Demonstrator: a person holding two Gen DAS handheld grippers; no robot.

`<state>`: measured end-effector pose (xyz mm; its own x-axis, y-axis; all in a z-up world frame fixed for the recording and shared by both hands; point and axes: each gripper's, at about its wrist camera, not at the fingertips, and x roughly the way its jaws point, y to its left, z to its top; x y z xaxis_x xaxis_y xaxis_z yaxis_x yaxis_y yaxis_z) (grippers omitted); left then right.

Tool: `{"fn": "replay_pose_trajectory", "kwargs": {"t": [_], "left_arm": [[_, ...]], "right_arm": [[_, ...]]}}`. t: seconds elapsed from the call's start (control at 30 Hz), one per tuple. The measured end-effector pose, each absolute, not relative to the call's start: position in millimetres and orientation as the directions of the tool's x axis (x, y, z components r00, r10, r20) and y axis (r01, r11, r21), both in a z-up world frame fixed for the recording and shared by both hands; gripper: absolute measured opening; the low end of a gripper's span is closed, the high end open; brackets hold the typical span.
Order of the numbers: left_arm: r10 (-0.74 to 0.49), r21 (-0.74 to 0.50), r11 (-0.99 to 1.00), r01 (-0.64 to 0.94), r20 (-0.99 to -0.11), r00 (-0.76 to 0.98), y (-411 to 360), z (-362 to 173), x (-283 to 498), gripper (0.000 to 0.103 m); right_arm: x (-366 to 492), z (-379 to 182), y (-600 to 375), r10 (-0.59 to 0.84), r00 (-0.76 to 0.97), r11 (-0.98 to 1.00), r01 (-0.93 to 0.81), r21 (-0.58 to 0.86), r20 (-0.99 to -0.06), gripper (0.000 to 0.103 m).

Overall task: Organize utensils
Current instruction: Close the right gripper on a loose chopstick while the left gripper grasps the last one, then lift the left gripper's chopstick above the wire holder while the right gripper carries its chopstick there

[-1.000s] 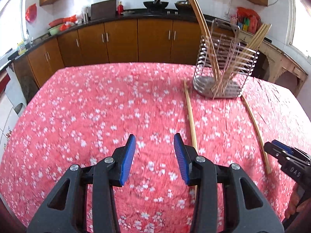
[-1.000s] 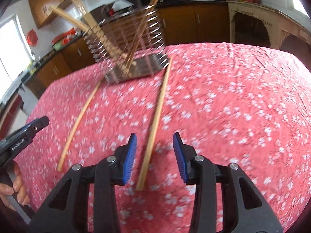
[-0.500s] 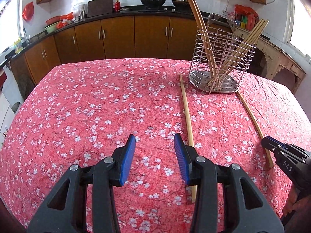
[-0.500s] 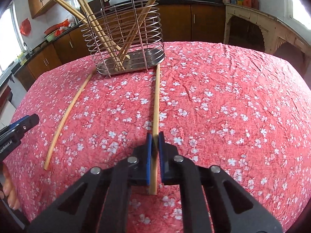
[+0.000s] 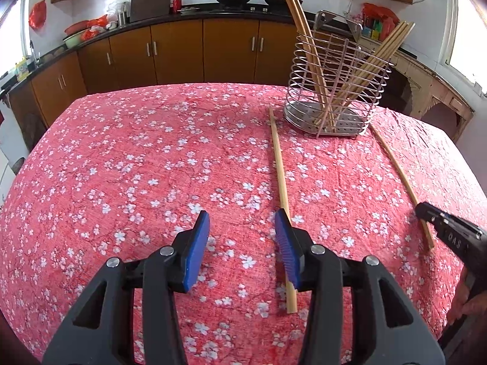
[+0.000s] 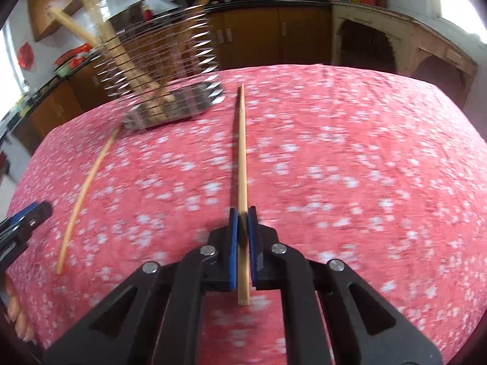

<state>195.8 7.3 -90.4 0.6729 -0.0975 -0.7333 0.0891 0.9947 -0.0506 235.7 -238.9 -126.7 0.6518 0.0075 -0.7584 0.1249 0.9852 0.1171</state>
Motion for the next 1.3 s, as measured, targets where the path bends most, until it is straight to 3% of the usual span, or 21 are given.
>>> {"fn": "replay_pose_trajectory", "kwargs": {"t": [0.23,0.43,0.53,0.7,0.9,1.3], "left_arm": [[-0.125,-0.044,0.99,0.137,-0.737,0.664,-6,-92,195,0.048],[-0.108,-0.01,0.988,0.156,-0.762,0.638,-24,-101,202,0.047],[-0.102,0.002,0.986,0.166,-0.779,0.618,-31,-108,206,0.038],[-0.045,0.047,0.991,0.128,-0.772,0.635,-31,-112,212,0.008],[0.0,0.022,0.999,0.027,-0.773,0.634,3,-113,227,0.008],[-0.052,-0.041,0.999,0.032,-0.766,0.641,15,-114,224,0.009]], "right_arm": [[235,-126,-289,-0.111,0.632,0.968,0.243,0.061,-0.767,0.008],[229,-128,-296,-0.128,0.633,0.97,0.239,0.036,-0.763,0.008],[228,-128,-295,-0.123,0.634,0.972,0.233,0.036,-0.763,0.008],[228,-128,-288,-0.096,0.639,0.978,0.205,0.049,-0.763,0.008],[226,-128,-283,-0.049,0.644,0.987,0.146,0.06,-0.764,0.008],[224,-128,-282,-0.051,0.642,0.988,0.145,0.055,-0.765,0.008]]}}
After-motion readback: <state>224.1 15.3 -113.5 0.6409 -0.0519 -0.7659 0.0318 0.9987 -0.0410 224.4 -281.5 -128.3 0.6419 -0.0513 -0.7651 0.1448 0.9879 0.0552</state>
